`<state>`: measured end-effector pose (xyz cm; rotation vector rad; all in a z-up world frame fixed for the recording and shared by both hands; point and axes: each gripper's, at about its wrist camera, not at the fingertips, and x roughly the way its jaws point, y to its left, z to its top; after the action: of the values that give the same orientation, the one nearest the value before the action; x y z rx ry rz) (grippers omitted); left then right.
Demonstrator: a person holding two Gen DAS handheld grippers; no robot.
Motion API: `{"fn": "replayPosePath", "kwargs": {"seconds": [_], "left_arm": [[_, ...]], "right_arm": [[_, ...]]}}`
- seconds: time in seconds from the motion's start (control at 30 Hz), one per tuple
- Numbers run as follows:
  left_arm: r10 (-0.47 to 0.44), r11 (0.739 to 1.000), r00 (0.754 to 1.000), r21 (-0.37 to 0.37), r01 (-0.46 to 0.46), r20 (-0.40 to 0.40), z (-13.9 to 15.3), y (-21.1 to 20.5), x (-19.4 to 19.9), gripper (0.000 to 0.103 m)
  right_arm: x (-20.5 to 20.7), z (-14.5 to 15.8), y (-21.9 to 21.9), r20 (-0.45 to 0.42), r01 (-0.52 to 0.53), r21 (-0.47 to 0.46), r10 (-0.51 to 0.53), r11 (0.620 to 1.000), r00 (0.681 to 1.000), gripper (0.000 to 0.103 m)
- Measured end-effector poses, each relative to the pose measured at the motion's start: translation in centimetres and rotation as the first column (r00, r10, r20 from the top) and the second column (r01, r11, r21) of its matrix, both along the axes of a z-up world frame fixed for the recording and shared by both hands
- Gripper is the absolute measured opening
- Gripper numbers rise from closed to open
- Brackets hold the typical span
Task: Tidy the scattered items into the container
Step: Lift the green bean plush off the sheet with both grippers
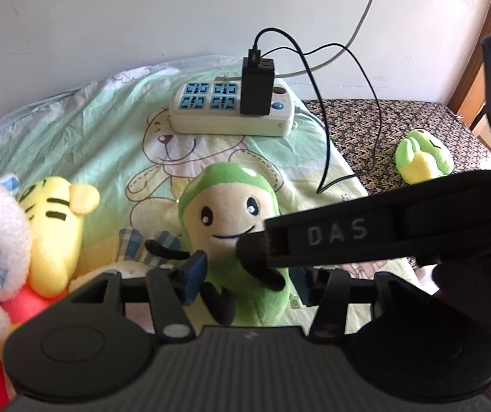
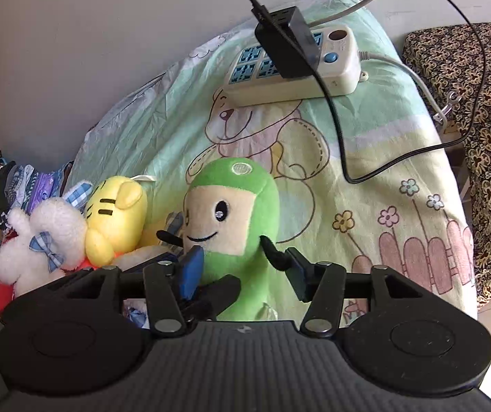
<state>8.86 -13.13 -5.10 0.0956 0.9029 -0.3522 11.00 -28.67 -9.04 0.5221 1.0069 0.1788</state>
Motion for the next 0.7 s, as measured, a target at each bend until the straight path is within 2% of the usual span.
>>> {"fn": "replayPosePath", "kwargs": {"seconds": [0.03, 0.23, 0.3, 0.37, 0.4, 0.43, 0.47, 0.5, 0.6, 0.7], "left_arm": [[0.017, 1.000, 1.000, 0.012, -0.017, 0.002, -0.2, 0.1, 0.2, 0.058], [0.018, 1.000, 0.999, -0.009, -0.018, -0.044, -1.8, 0.8, 2.1, 0.074], [0.023, 1.000, 0.998, -0.001, -0.023, -0.051, -2.2, 0.5, 2.6, 0.073], [0.041, 0.999, 0.998, 0.025, -0.040, -0.048, -2.5, 0.4, 2.7, 0.065], [0.045, 0.999, 0.998, 0.033, -0.043, -0.046, -2.7, 0.4, 2.8, 0.065], [0.046, 0.999, 0.998, 0.030, -0.045, -0.048, -2.8, 0.5, 2.9, 0.063], [0.046, 0.999, 0.998, 0.023, -0.045, -0.052, -2.8, 0.7, 2.8, 0.062], [0.046, 0.999, 0.997, 0.020, -0.045, -0.054, -2.8, 0.9, 2.8, 0.061], [0.034, 0.999, 0.998, 0.020, -0.033, -0.054, -2.6, 0.7, 2.2, 0.060], [0.022, 1.000, 0.997, -0.019, -0.023, -0.071, -2.1, 0.4, 1.2, 0.059]], "right_arm": [[0.1, -0.1, -0.2, 0.005, 0.008, -0.004, -0.008, 1.000, 1.000, 0.071], [2.0, -1.2, -0.1, -0.016, -0.002, 0.049, 0.002, 0.999, 1.000, 0.074], [2.7, -1.7, 0.4, -0.030, -0.005, 0.067, 0.007, 0.998, 1.000, 0.077], [3.3, -2.4, 0.6, -0.041, 0.001, 0.105, 0.004, 0.995, 0.999, 0.077], [3.4, -2.7, 0.6, -0.050, 0.005, 0.129, 0.002, 0.992, 0.999, 0.076], [3.5, -3.0, 0.5, -0.058, 0.006, 0.159, 0.004, 0.987, 0.998, 0.073], [3.5, -3.2, 0.3, -0.061, 0.001, 0.202, 0.011, 0.979, 0.998, 0.062], [3.3, -3.2, 0.2, -0.059, -0.004, 0.228, 0.018, 0.974, 0.998, 0.058], [2.4, -2.5, 0.4, -0.036, -0.023, 0.197, 0.031, 0.980, 0.999, 0.056], [0.9, -1.5, 0.0, -0.016, -0.029, 0.153, 0.032, 0.988, 0.999, 0.056]]}}
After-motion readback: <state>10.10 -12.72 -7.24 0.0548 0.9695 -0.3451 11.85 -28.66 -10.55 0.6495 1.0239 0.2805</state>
